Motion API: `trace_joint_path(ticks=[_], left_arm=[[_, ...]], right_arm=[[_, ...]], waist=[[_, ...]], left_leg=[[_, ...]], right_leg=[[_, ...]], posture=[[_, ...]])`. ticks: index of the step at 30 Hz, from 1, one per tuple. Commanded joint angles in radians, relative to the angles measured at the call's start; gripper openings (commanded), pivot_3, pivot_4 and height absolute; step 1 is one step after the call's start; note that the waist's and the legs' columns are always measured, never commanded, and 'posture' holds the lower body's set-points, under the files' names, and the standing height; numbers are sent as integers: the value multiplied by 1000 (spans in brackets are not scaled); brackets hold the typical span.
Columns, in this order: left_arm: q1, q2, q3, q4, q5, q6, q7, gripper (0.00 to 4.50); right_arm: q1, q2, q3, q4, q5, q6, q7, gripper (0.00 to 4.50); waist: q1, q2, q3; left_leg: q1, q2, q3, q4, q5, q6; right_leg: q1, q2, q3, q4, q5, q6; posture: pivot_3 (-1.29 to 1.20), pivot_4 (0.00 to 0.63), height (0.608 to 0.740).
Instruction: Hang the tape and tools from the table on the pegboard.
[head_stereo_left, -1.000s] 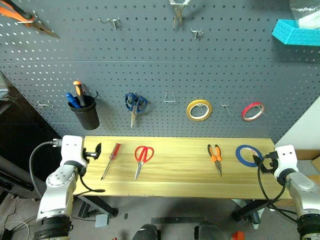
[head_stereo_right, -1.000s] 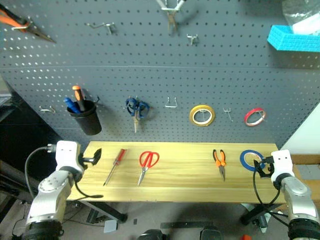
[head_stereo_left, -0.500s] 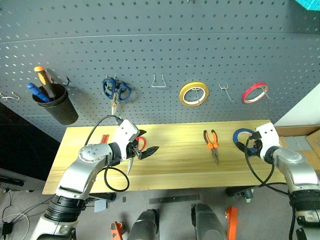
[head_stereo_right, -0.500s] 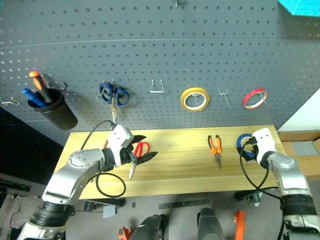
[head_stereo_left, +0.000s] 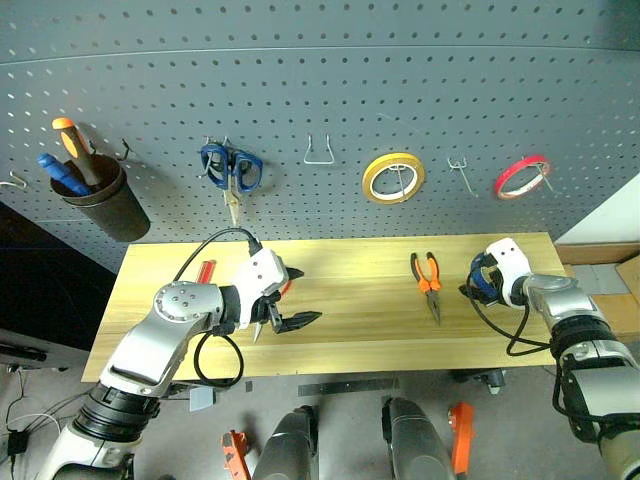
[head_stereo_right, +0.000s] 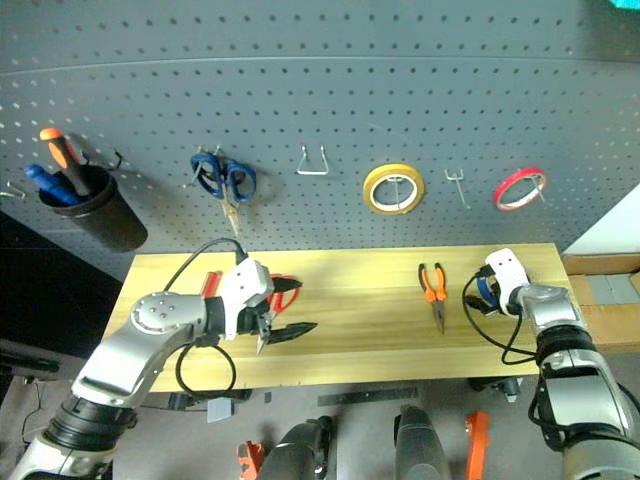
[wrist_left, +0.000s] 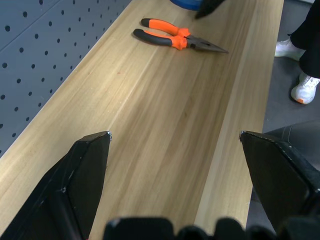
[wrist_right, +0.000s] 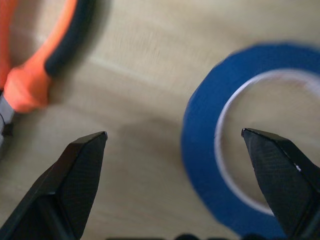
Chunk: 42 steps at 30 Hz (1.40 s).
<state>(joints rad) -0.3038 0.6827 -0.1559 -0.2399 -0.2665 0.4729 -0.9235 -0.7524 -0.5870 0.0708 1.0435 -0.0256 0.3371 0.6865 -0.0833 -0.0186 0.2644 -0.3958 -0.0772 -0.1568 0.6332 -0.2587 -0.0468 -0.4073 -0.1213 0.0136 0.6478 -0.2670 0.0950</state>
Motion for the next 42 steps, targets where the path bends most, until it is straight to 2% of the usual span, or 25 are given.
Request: trace_joint_path(ticks=[1,4,12,13,17,19,20,23,24,27,30,33,36,42], left_arm=[[-21,-14,3,-49,-9,3,8,4445],[-24,-15,-3,-47,4,-6,7,4451],[-16,-20,7,-59,3,-6,17,4451],[-17,-23,12,-62,-5,-3,18,4451],[-23,-33,28,-100,-69,47,4,4451],[-22,-25,28,-123,-85,60,-4,4451],[-21,-21,28,-131,-87,63,-6,4451],[-27,-18,32,-139,-89,68,-4,4451],[-34,-23,34,-139,-93,67,-3,4451],[-50,-40,43,-131,-105,62,1,4451],[-100,-99,70,-97,-108,12,39,4451],[-129,-143,104,-95,-149,18,51,4451],[-140,-159,116,-93,-175,29,55,4451],[-156,-166,121,-104,-237,92,68,4451]], right_arm=[[-29,-12,22,71,-41,-11,25,4310],[-39,-12,39,116,-74,-29,32,3594],[-27,-2,74,156,-129,-88,25,662],[-23,-2,72,151,-129,-95,20,433],[39,-22,53,39,-120,-146,-9,375],[133,-51,29,-140,-113,-152,-35,375],[191,-66,12,-251,-107,-142,-48,375],[475,-89,-103,-779,-89,-15,-113,374],[583,-69,-152,-976,-95,28,-151,372],[751,-9,-212,-1313,-125,112,-241,369],[885,114,-170,-1657,-223,83,-376,369],[881,183,-95,-1807,-308,65,-441,369],[827,206,-43,-1847,-351,50,-456,369],[628,246,-39,-1657,-232,-53,-436,368]], waist=[[0,0,0],[0,0,0],[3,-1,-1],[3,-1,-1],[4,-3,-2],[6,-3,-2],[10,-2,-3],[24,-1,-3],[27,1,-2],[25,3,-2],[19,2,-2],[12,3,-2],[3,2,-2],[-1,2,-2]], left_leg=[[0,0,0,1,0,0],[-1,0,0,4,0,0],[-1,0,-1,12,0,0],[-1,0,-1,13,0,0],[-1,0,-1,13,0,0],[-1,0,-1,13,0,0],[-2,0,-1,13,0,0],[-5,0,0,12,0,0],[-5,1,0,12,0,0],[-8,1,1,12,0,0],[-4,0,4,13,-1,3],[-2,1,4,14,-1,3],[-1,1,4,14,1,2],[0,1,4,14,1,2]], right_leg=[[0,0,0,0,0,0],[0,0,0,2,1,1],[3,2,1,2,8,3],[3,3,1,2,8,3],[3,3,1,2,9,2],[2,3,1,1,9,2],[2,3,1,2,9,2],[-3,3,1,2,9,3],[-3,3,2,2,9,3],[-6,2,3,3,9,3],[-5,2,6,7,10,3],[-5,4,6,11,10,3],[-5,5,6,12,10,3],[-4,6,5,12,11,0]], posture=[[-55,280,740],[-50,272,740],[-40,247,740],[-40,247,740],[-50,238,740],[-51,238,740],[-52,239,740],[-69,245,740],[-83,248,740],[-109,251,740],[-126,253,740],[-143,256,740],[-144,257,740],[-138,250,740]])
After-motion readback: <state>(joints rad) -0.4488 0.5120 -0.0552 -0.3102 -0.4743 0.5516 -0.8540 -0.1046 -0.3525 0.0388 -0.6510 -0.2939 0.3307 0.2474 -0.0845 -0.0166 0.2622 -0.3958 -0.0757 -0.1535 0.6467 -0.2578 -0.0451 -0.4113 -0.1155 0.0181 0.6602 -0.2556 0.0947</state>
